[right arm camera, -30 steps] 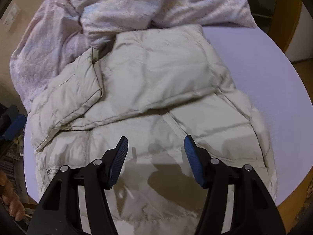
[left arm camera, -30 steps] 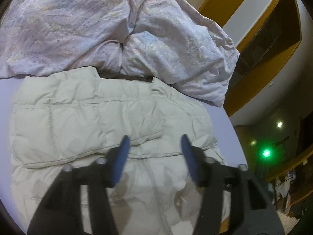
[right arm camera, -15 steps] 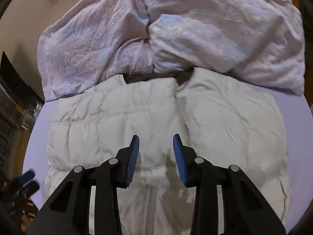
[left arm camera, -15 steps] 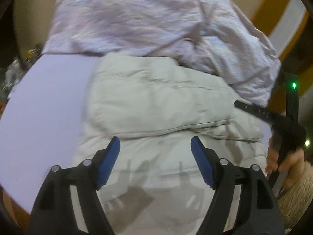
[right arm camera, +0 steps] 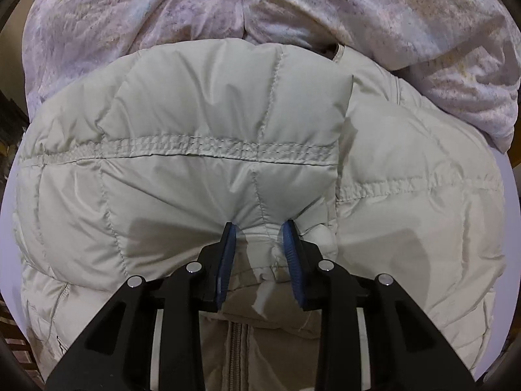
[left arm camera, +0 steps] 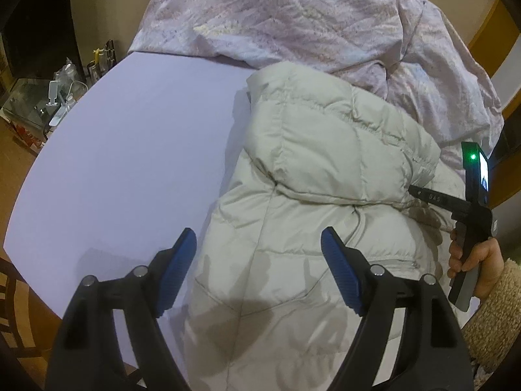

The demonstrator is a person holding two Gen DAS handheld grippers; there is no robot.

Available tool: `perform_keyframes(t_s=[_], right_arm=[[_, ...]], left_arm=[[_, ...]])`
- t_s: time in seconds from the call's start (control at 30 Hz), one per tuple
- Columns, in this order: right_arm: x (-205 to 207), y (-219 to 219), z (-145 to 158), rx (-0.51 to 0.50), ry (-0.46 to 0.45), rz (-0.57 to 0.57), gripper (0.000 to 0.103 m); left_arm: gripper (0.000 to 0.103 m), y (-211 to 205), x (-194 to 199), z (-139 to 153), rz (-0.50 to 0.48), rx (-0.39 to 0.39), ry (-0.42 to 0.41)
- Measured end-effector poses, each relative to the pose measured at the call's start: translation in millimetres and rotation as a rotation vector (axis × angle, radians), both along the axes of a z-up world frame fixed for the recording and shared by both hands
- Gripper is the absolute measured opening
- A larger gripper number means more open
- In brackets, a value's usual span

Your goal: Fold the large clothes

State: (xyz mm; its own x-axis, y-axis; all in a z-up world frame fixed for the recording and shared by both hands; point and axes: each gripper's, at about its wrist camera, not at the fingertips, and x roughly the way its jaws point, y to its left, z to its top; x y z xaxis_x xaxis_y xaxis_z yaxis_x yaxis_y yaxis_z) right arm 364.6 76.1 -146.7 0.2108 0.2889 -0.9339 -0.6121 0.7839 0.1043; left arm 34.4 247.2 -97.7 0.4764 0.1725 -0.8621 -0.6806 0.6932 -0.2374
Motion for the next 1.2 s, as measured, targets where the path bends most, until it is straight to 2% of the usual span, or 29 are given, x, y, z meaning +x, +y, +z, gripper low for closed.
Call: perform_keyframes(t_s=[0.2,0.37,0.4,0.47,0.5,0.67,0.77,0.87,1.03,1.13,1.2], right_arm=[[-5,-2,-4,-0.006,-0.029,0.006,0.032],[1,-22,8,0.084,0.054,-0.053,0.034],[1,-29,11,0.098,0.067,-0.06,0.038],[1,-49,14,0.099,0.096,-0.085,0.064],[2,-58,16,0.097,0.096,-0.097,0.069],[4,-120,25,0.114,0.106,-0.151,0.069],[9,-154,25,0.077,0.114,-0.196,0.077],[17,-202,24,0.056,0.121,-0.261,0.077],[25,-277,21,0.054,0.176,-0.369,0.077],[26,-314,13,0.071,0.258,-0.395,0.077],[23,-332,2,0.081,0.347,-0.397,0.077]], left_arm=[[0.079,-9,8,-5,-0.042,0.008,0.036],[0.084,-9,7,-5,-0.053,0.026,0.048],[0.085,-9,6,-5,-0.052,0.025,0.046],[0.085,-6,5,-7,-0.052,0.018,0.052],[0.085,-6,5,-8,-0.052,0.016,0.055],[0.087,-4,0,-20,-0.069,-0.005,0.083],[0.087,-1,-7,-29,-0.059,-0.03,0.1],[0.087,5,-18,-37,-0.038,-0.061,0.11],[0.087,12,-35,-44,-0.025,-0.071,0.136],[0.087,13,-46,-47,-0.033,-0.086,0.142],[0.087,14,-53,-52,-0.032,-0.113,0.139]])
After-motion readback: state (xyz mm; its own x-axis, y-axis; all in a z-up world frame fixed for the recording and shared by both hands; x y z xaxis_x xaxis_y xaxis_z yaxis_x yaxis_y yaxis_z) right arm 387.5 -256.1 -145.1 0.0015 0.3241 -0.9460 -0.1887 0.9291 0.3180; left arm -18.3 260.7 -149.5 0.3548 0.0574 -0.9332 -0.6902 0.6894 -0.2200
